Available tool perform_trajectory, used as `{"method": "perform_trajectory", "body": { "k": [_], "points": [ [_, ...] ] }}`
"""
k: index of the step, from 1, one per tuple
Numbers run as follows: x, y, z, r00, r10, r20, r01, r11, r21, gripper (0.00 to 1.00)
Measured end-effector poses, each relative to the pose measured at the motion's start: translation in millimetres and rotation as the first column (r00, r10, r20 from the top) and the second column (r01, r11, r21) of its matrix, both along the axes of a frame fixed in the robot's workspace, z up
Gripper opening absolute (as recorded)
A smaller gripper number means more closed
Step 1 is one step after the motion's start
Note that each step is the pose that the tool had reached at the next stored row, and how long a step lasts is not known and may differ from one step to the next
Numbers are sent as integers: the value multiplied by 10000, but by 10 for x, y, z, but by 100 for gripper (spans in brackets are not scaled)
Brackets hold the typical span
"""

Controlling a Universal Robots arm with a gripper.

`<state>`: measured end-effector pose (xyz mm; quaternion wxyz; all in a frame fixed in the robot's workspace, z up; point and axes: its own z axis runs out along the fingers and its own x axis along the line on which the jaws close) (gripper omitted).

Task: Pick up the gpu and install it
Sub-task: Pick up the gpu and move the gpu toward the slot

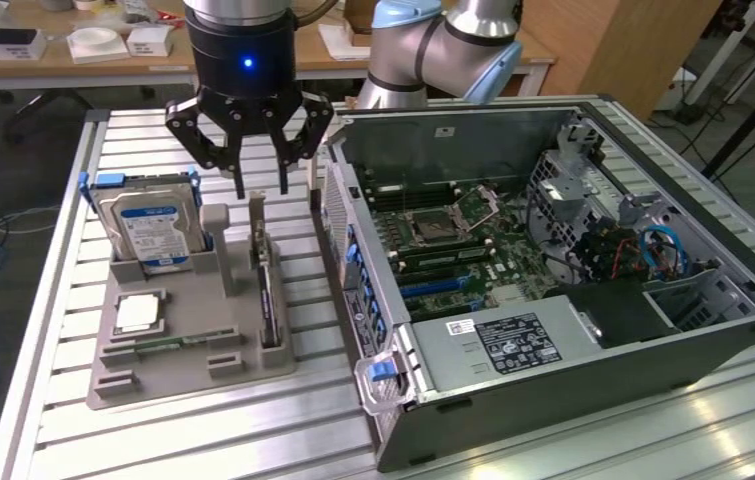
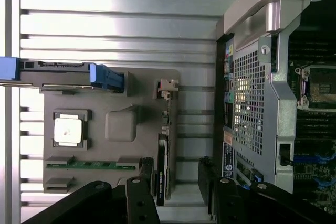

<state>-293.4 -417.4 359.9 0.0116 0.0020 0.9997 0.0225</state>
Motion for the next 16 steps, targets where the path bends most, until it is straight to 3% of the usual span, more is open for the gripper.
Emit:
{"method": "perform_trajectory", "body": {
  "k": [8,16],
  "points": [
    [-1,-1,-8,10000,-2,2,2,10000,2,47],
    [-1,-33,-48,10000,0,3,0,10000,2,47]
  ]
}}
